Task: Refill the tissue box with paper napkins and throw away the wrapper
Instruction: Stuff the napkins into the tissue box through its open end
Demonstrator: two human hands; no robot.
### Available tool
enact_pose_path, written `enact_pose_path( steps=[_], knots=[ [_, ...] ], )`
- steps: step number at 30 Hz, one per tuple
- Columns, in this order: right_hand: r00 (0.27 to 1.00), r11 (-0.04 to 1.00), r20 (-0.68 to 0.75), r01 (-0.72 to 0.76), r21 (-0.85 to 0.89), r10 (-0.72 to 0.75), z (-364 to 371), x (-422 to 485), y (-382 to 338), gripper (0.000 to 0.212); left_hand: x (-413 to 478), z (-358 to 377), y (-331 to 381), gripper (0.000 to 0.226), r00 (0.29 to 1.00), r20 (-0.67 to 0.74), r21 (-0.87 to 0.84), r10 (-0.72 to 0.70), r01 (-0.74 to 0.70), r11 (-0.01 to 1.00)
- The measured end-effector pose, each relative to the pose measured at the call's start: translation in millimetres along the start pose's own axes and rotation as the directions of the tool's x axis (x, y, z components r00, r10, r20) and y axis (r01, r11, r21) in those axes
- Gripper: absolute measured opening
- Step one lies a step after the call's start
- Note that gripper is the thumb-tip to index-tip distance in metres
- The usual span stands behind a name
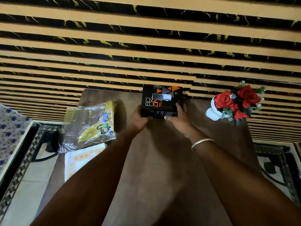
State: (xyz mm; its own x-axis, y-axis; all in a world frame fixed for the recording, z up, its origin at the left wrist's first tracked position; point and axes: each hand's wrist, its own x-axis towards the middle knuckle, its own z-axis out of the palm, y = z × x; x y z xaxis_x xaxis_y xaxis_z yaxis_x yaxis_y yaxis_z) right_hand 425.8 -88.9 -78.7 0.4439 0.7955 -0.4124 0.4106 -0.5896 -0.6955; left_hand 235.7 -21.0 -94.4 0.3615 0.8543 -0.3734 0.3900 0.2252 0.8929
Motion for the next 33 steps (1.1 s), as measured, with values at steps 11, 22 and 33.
enact_pose_path(
  steps=[11,22,33],
  knots=[
    [0.98,1.0,-0.197,-0.016,-0.027,0.01,20,-54,34,0.081,-61,26,-25,0.058,0.996,-0.082,0.05,0.023,-0.019,0.999],
    [0.9,0.993,-0.43,0.022,-0.118,-0.071,75,-186,93,0.085,-163,56,-73,0.055,0.944,-0.326,0.123,0.06,-0.021,0.992],
    [0.909,0.883,-0.283,0.161,-0.441,-0.307,54,-180,66,0.114,-184,19,-86,0.044,0.934,-0.343,0.195,0.101,-0.034,0.98]
  ],
)
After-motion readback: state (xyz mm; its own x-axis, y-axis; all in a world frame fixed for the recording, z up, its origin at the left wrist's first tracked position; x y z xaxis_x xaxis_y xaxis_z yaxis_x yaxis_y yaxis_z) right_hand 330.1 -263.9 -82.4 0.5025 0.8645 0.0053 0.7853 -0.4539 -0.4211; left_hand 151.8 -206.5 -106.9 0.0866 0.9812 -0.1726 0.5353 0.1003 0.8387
